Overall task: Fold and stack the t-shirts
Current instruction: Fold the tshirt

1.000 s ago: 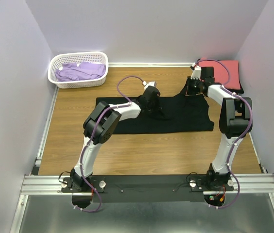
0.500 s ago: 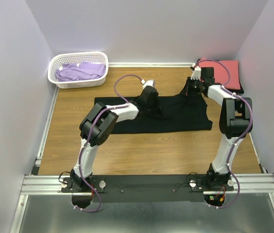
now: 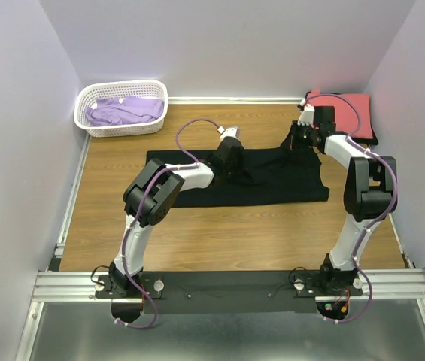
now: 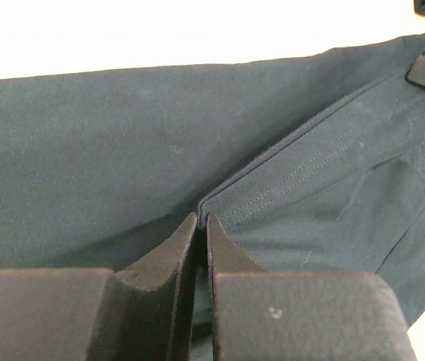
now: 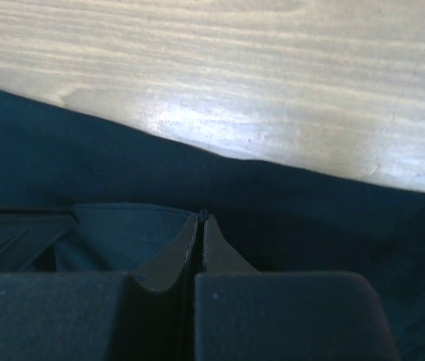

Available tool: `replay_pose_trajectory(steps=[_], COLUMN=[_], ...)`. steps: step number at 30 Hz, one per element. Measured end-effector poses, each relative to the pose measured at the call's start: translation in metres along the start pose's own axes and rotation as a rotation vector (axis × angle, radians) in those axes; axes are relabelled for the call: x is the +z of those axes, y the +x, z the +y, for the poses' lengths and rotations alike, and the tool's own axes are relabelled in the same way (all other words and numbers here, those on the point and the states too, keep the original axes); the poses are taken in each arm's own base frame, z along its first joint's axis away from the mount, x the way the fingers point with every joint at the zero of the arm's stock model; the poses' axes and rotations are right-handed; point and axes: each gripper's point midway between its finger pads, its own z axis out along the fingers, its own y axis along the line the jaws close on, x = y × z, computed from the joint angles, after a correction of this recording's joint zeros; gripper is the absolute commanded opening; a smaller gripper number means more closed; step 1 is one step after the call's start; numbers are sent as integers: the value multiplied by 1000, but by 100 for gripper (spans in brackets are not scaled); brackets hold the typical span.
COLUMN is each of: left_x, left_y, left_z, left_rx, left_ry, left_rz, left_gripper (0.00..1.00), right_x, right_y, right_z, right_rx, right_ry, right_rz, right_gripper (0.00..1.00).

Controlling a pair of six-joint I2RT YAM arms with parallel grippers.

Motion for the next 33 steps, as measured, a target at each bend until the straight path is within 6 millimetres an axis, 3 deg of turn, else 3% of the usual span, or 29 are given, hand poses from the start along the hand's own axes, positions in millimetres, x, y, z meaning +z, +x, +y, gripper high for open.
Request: replay_pose_trajectory(steps=[10, 33], left_x=[-9, -29], left_y=[-4, -14], left_z=[-6, -22], left_rx=[56, 385], left_ry=[27, 59], left_rz=[-26, -136], left_gripper=[18, 24], right_x=[-7, -11], right_y=[14, 5], right_z=[-3, -12], right_rx=[22, 19], right_ry=[35, 98], right_rz=[15, -44], right_gripper=[8, 9])
